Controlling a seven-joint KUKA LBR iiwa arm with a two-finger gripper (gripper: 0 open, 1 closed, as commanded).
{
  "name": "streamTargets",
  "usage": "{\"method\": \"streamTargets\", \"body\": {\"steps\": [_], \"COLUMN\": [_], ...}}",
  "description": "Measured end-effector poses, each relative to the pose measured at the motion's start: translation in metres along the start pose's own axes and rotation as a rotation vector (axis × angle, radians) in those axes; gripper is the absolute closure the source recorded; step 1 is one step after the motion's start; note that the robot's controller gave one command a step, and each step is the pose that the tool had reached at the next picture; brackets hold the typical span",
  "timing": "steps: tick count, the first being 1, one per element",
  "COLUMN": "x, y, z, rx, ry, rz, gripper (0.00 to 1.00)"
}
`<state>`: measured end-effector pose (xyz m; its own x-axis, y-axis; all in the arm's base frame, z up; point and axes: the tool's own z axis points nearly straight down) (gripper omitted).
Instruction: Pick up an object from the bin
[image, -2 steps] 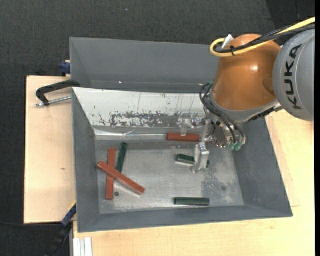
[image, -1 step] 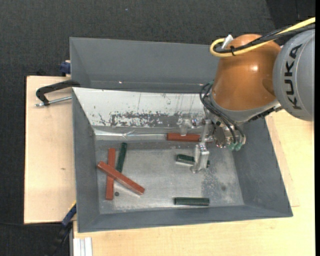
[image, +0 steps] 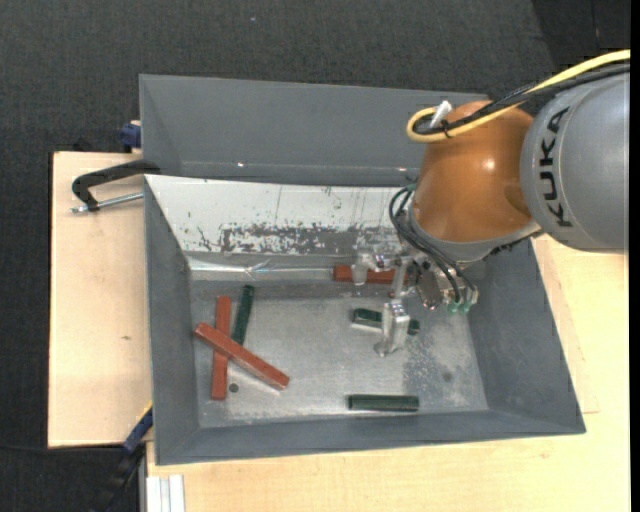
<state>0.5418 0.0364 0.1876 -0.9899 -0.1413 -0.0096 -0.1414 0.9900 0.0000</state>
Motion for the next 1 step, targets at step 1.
{"method": "streamTargets", "body": {"steps": [1], "x": [-0.0347], "y": [-0.0429], "z": [0.0492], "rx": [0.000], "ry": [0.000], "rz": [0.089], "gripper": [0.00]}}
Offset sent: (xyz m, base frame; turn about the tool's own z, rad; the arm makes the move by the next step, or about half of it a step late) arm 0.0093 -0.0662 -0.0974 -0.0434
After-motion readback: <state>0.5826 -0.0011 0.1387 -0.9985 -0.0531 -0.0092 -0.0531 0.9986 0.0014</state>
